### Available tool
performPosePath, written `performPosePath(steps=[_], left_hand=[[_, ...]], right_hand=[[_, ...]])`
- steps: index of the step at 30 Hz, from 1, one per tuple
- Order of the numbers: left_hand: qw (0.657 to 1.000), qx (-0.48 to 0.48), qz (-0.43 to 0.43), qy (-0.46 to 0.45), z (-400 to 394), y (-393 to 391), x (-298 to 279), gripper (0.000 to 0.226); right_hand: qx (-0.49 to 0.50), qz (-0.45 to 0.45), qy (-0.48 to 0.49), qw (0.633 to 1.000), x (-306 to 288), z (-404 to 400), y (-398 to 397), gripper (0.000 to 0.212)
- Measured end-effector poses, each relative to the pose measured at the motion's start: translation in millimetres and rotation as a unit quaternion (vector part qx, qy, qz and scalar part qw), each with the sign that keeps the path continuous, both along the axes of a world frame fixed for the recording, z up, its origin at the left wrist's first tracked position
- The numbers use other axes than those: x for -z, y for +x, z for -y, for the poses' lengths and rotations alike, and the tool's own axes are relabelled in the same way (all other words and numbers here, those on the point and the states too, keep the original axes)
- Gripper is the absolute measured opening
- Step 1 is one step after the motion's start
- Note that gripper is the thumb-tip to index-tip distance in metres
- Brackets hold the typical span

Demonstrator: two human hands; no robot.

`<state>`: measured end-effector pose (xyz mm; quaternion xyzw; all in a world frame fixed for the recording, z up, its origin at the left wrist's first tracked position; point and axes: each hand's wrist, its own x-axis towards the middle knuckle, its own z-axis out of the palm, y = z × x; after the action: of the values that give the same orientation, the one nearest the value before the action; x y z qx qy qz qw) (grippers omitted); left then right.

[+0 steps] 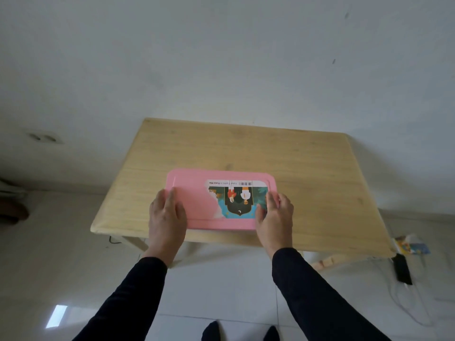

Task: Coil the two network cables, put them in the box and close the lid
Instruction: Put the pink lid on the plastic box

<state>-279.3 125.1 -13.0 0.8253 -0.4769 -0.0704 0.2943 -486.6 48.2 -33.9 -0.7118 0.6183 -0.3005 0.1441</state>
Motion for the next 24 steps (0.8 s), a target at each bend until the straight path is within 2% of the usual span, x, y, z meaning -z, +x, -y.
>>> performPosePath(steps=[10, 12, 17, 22, 24], left_hand=[[0.999, 0.029, -0.031, -0.005, 10.0, 12.7, 7.7, 0.037], [0.998, 0.027, -0.052, -0.005, 9.5, 14.8, 11.4, 0.039], [0.991, 0.018, -0.124, -0.047, 2.5, 17.9, 23.7, 0.043], [0.986, -0.006, -0.148, -0.075, 11.6, 18.6, 26.9, 0.041], [0.986, -0.009, -0.149, -0.077, 19.3, 22.4, 26.9, 0.041]], right_hand=[[0.037, -0.022, -0.010, 0.999, 4.7, 2.3, 13.1, 0.039], [0.037, 0.006, 0.000, 0.999, 5.8, 2.5, 12.6, 0.039], [0.058, 0.185, 0.107, 0.975, 0.3, -9.3, 5.6, 0.043], [0.075, 0.202, 0.087, 0.973, 5.2, -3.4, 13.3, 0.053], [0.079, 0.196, 0.088, 0.973, 6.2, 4.9, 16.5, 0.047]])
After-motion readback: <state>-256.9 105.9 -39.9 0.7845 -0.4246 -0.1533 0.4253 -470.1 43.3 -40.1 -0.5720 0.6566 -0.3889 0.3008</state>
